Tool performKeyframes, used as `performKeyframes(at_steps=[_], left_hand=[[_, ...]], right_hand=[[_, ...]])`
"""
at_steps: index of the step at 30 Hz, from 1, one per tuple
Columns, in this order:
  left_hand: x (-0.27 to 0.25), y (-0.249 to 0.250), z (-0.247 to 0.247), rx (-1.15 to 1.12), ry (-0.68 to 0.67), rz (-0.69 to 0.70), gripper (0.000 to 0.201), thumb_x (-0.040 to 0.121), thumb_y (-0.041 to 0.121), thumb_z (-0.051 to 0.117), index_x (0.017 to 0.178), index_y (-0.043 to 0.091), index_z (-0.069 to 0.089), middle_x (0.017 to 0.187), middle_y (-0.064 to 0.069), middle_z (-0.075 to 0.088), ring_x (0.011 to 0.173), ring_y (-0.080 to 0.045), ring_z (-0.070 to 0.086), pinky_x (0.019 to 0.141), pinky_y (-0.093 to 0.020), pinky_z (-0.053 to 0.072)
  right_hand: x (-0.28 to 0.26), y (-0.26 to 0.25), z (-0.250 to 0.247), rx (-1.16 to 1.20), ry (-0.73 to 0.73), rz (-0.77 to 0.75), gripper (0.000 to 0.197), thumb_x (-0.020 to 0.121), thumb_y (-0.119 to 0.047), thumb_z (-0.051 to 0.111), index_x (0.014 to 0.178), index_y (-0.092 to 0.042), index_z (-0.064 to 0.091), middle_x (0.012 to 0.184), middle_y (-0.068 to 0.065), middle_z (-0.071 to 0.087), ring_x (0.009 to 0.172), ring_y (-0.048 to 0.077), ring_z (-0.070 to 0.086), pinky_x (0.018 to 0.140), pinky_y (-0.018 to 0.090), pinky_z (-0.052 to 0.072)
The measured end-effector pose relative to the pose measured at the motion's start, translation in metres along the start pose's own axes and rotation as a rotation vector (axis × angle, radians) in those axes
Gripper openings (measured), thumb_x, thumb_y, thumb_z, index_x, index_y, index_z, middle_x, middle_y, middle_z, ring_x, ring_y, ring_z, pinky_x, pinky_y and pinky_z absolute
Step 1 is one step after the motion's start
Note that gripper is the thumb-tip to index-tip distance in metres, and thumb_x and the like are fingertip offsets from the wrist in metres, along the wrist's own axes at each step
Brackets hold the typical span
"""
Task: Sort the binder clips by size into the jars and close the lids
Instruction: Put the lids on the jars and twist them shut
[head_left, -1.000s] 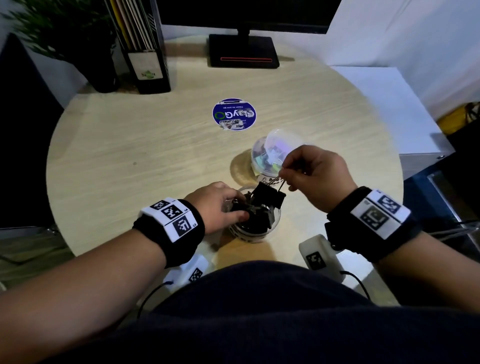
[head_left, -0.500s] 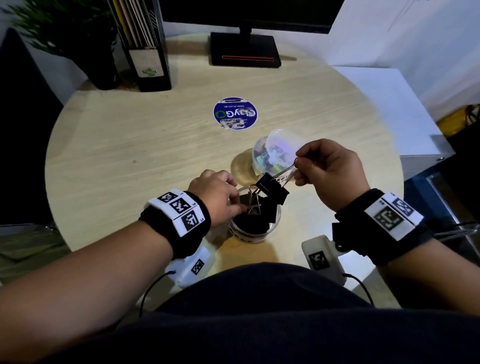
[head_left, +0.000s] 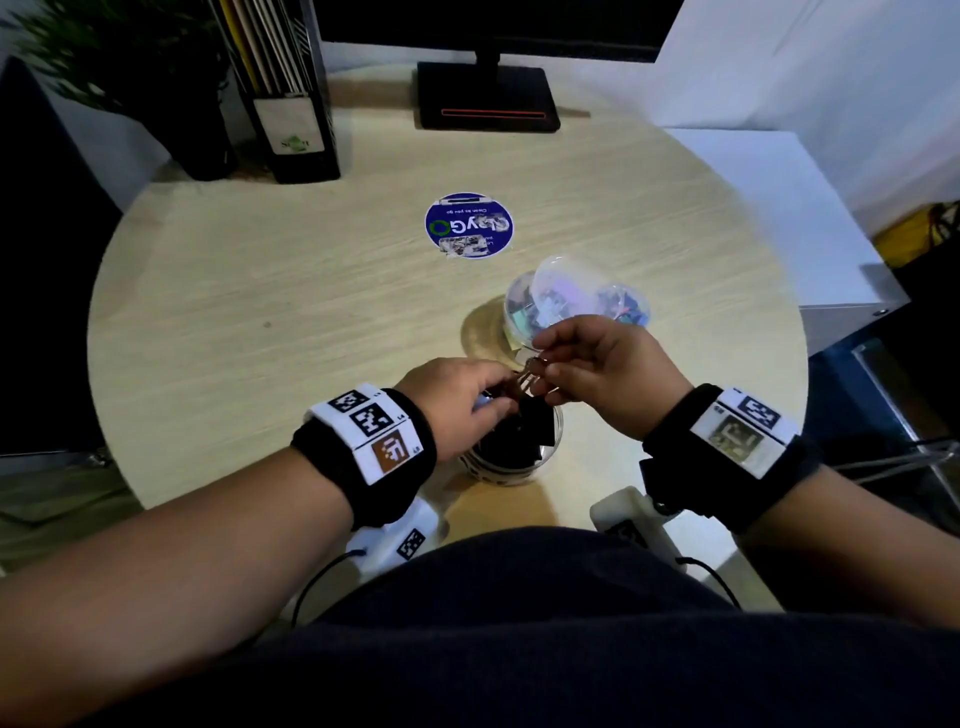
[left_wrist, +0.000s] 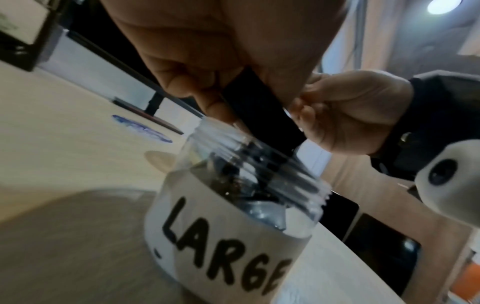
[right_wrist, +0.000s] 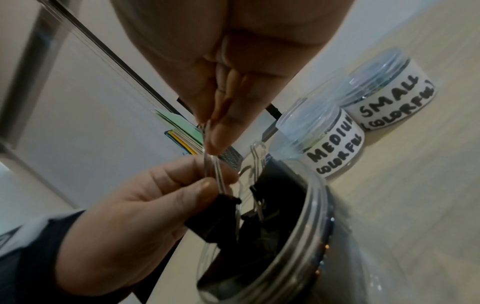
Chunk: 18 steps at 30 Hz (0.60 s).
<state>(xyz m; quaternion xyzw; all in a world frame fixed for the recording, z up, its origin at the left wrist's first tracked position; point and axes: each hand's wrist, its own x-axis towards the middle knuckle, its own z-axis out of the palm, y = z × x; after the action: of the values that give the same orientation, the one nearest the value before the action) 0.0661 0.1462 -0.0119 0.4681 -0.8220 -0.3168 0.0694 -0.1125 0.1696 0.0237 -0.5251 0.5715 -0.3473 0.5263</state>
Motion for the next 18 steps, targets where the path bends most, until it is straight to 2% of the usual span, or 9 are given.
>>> performKeyframes(at_steps=[2, 4, 6, 8, 10, 12, 15, 18], left_hand=[[0.0, -0.005, 0.003, -0.026, 0.022, -0.004, 0.027, 0.092, 0.033, 0.051, 0.113, 0.02, 0.063, 0.103, -0.003, 0.065, 0.097, -0.022, 0.059, 0.08, -0.026, 0.043], [0.002, -0.009, 0.005, 0.001, 0.03, 0.036, 0.041, 0.088, 0.042, 0.044, 0.112, 0.016, 0.065, 0.103, -0.006, 0.064, 0.099, -0.026, 0.056, 0.084, -0.028, 0.041], [0.002, -0.011, 0.007, 0.031, 0.029, 0.05, 0.05, 0.082, 0.047, 0.04, 0.113, 0.017, 0.065, 0.102, -0.006, 0.062, 0.1, -0.027, 0.054, 0.088, -0.031, 0.042], [0.003, -0.01, 0.01, 0.036, 0.04, 0.026, 0.044, 0.086, 0.047, 0.044, 0.114, 0.02, 0.063, 0.104, -0.003, 0.061, 0.102, -0.025, 0.053, 0.088, -0.033, 0.042], [0.005, -0.009, 0.013, 0.035, 0.069, 0.006, 0.035, 0.089, 0.041, 0.052, 0.117, 0.02, 0.059, 0.105, 0.0, 0.059, 0.103, -0.022, 0.052, 0.087, -0.033, 0.042], [0.005, -0.007, 0.014, 0.008, 0.091, -0.006, 0.034, 0.088, 0.039, 0.055, 0.119, 0.023, 0.054, 0.095, 0.006, 0.054, 0.097, -0.018, 0.052, 0.08, -0.029, 0.041], [0.005, -0.006, 0.013, -0.05, 0.092, -0.032, 0.033, 0.085, 0.04, 0.059, 0.116, 0.03, 0.05, 0.089, 0.012, 0.053, 0.086, -0.012, 0.05, 0.073, -0.026, 0.039], [0.003, -0.007, 0.013, -0.092, 0.095, -0.043, 0.032, 0.085, 0.038, 0.061, 0.114, 0.03, 0.051, 0.09, 0.012, 0.053, 0.082, -0.009, 0.049, 0.07, -0.025, 0.038]], right_hand=[[0.003, 0.004, -0.005, -0.251, 0.034, -0.036, 0.024, 0.082, 0.006, 0.061, 0.102, -0.006, 0.061, 0.074, -0.005, 0.06, 0.056, -0.001, 0.058, 0.062, 0.015, 0.05], [0.005, 0.009, -0.009, -0.666, -0.003, -0.062, 0.028, 0.077, -0.01, 0.071, 0.105, -0.014, 0.065, 0.073, -0.014, 0.055, 0.063, 0.005, 0.054, 0.069, 0.018, 0.045], [0.005, 0.014, -0.008, -0.915, -0.105, -0.05, 0.033, 0.075, -0.022, 0.074, 0.107, -0.019, 0.066, 0.078, -0.009, 0.052, 0.07, 0.012, 0.048, 0.073, 0.025, 0.042], [0.003, 0.021, -0.003, -0.978, -0.151, -0.046, 0.039, 0.075, -0.025, 0.073, 0.112, -0.021, 0.064, 0.084, -0.005, 0.049, 0.074, 0.012, 0.046, 0.074, 0.025, 0.04], [0.004, 0.025, 0.001, -0.984, -0.139, -0.051, 0.04, 0.075, -0.025, 0.071, 0.115, -0.023, 0.064, 0.086, -0.004, 0.048, 0.076, 0.012, 0.045, 0.073, 0.024, 0.037], [0.005, 0.025, 0.003, -0.986, -0.127, -0.054, 0.038, 0.076, -0.024, 0.07, 0.113, -0.021, 0.064, 0.086, -0.003, 0.046, 0.077, 0.013, 0.044, 0.073, 0.024, 0.036], [0.005, 0.026, 0.002, -0.994, -0.108, -0.032, 0.031, 0.076, -0.024, 0.071, 0.105, -0.016, 0.064, 0.091, -0.003, 0.045, 0.081, 0.012, 0.043, 0.077, 0.025, 0.038], [0.003, 0.031, 0.0, -0.967, -0.086, -0.077, 0.021, 0.075, -0.021, 0.073, 0.092, -0.012, 0.064, 0.098, 0.001, 0.048, 0.088, 0.016, 0.045, 0.079, 0.024, 0.034]])
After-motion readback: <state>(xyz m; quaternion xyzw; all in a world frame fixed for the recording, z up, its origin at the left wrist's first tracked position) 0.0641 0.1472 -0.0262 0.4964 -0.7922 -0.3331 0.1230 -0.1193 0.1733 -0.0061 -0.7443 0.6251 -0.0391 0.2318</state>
